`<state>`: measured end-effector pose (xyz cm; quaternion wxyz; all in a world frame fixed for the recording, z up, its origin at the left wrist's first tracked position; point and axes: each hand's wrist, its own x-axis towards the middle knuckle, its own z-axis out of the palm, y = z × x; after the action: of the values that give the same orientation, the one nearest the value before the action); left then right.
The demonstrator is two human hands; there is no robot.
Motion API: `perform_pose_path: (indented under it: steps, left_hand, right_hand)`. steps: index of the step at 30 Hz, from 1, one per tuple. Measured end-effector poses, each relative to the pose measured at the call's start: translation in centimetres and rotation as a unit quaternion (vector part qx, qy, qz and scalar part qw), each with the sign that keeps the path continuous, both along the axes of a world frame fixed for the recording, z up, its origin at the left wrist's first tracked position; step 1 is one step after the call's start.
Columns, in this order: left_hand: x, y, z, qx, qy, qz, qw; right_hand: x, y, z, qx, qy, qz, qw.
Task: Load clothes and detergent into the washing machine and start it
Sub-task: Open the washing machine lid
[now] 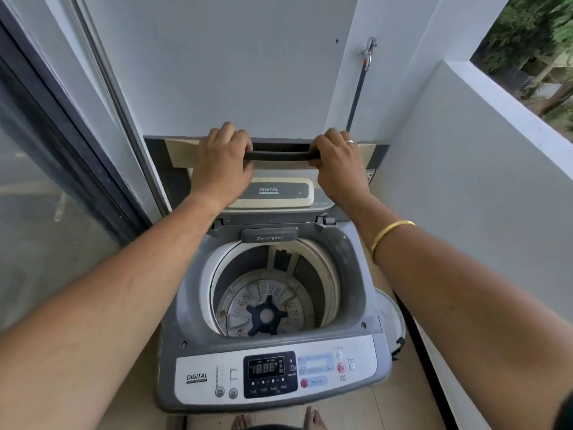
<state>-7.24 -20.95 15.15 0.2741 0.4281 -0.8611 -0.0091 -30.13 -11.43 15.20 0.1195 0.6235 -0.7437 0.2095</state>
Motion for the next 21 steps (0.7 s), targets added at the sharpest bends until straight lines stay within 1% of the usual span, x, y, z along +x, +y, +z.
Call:
perform_pose_path:
  steps: [4, 7, 9, 11, 12, 15, 17, 21]
  left_hand:
    - [-0.3, 0.5, -0.4, -0.002, 0.003, 0.006, 1.000]
    - [-0.7, 1.7, -0.3, -0.010, 0.019, 0.006, 1.000]
    - [-1.5, 3.3, -0.4, -0.042, 0.022, 0.002, 0.999]
    - [-3.2, 5.5, -1.0, -0.070, 0.019, -0.026, 0.997]
    - [-4.6, 6.9, -1.6, -0.068, 0.023, -0.053, 0.996]
    - [-9.1, 11.1, -3.8, -0.014, 0.040, -0.136, 0.990]
    - [-12.4, 13.5, -5.7, 0.017, 0.034, -0.170, 0.985]
    - [-19.5, 17.3, -10.6, 0.080, 0.010, -0.184, 0.980]
  right_hand:
    - [-0.3, 0.3, -0.4, -0.010, 0.005, 0.016, 1.000]
    - [-0.4, 1.2, -0.2, -0.017, -0.034, 0.038, 0.999]
    - [-0.9, 2.4, -0.1, -0.038, -0.052, 0.047, 0.997]
    - [-2.2, 4.1, -0.6, -0.072, -0.044, 0.032, 0.996]
    - [-3.4, 5.3, -1.2, -0.085, -0.045, 0.018, 0.995]
    - [-7.6, 8.7, -4.1, -0.087, -0.068, -0.022, 0.994]
    - [-11.2, 11.2, -6.8, -0.073, -0.085, -0.044, 0.993]
    - [-18.5, 15.7, -12.9, -0.020, -0.119, -0.078, 0.990]
